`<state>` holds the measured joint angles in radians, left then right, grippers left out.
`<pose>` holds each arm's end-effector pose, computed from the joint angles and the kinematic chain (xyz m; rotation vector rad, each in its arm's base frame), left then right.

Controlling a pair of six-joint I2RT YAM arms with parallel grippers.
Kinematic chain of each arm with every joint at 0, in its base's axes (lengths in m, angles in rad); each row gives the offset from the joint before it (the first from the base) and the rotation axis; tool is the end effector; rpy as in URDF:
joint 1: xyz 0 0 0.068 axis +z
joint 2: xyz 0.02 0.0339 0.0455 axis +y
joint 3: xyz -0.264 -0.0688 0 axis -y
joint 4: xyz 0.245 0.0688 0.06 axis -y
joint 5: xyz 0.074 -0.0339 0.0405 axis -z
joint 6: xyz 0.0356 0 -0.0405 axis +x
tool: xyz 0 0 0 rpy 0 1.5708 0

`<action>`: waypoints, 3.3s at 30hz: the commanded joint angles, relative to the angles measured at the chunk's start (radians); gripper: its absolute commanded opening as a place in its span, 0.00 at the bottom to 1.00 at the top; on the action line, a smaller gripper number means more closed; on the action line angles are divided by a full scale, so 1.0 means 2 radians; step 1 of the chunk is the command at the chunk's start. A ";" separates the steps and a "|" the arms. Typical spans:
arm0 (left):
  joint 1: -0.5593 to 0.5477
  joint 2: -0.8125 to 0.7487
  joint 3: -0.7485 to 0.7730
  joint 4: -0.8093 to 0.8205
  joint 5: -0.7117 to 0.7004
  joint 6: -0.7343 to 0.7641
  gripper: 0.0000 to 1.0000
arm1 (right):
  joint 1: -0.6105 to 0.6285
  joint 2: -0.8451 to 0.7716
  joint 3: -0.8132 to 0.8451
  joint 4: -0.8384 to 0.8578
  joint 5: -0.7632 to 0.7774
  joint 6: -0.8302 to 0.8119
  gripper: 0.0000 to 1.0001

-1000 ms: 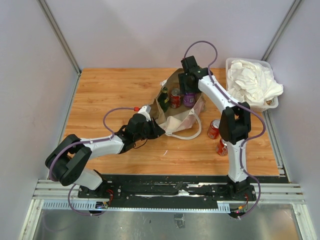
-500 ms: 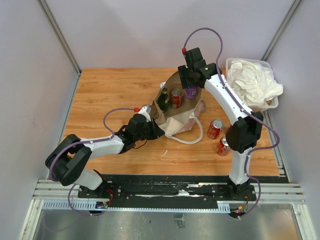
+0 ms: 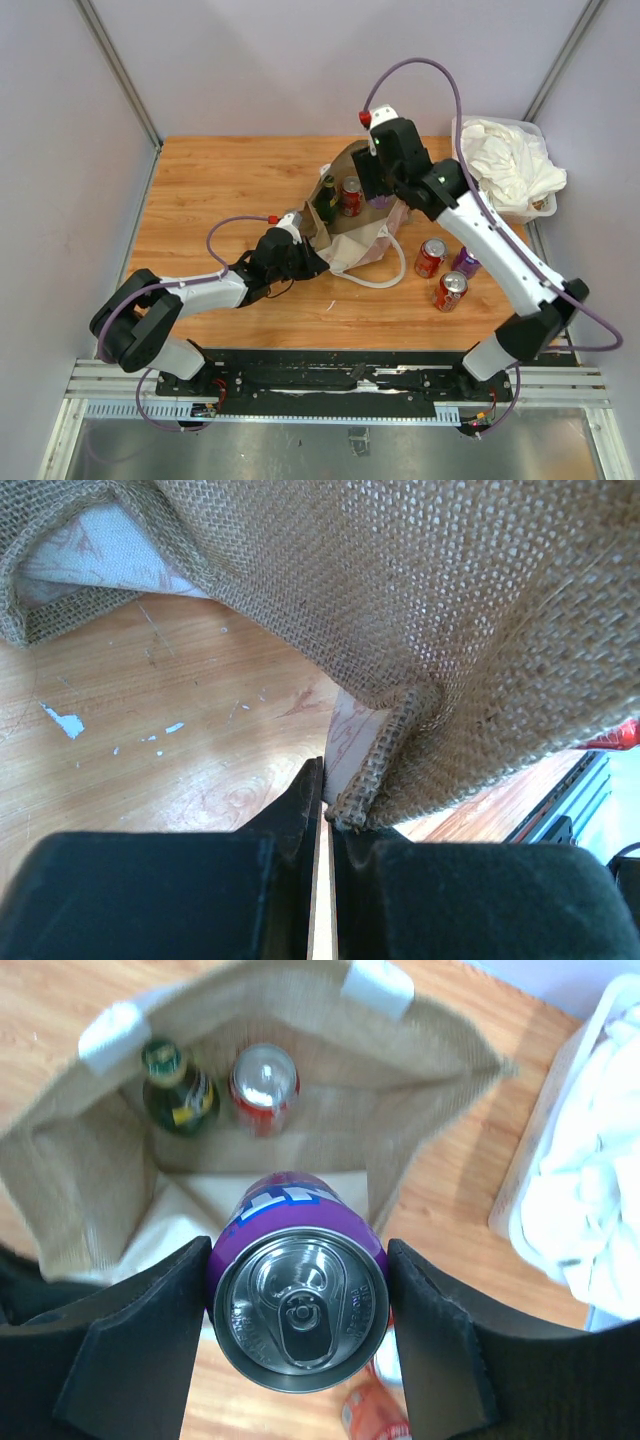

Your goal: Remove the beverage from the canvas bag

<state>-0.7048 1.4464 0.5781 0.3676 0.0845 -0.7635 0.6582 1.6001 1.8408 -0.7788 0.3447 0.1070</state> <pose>0.2170 -0.1885 0.1747 -0.0096 2.2228 -0.9522 0.2792 0.2007 0.4390 -0.3657 2.0433 0.1042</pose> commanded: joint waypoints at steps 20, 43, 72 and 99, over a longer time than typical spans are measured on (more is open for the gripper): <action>-0.005 -0.019 0.005 -0.053 -0.016 0.023 0.08 | 0.045 -0.340 -0.390 -0.015 0.074 0.158 0.01; 0.026 -0.041 0.008 -0.080 -0.025 0.043 0.08 | 0.054 -0.270 -0.514 0.095 0.090 0.182 0.01; 0.040 -0.033 0.002 -0.070 -0.005 0.041 0.09 | 0.054 -0.242 -0.491 0.073 0.110 0.184 0.95; 0.042 -0.011 0.019 -0.057 -0.005 0.041 0.08 | -0.002 0.046 -0.086 0.123 -0.034 0.014 0.77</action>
<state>-0.6300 1.3949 0.5911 0.2676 0.0772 -0.6998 0.7101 1.6291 1.6142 -0.5438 0.3557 0.1589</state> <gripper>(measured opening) 0.086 0.773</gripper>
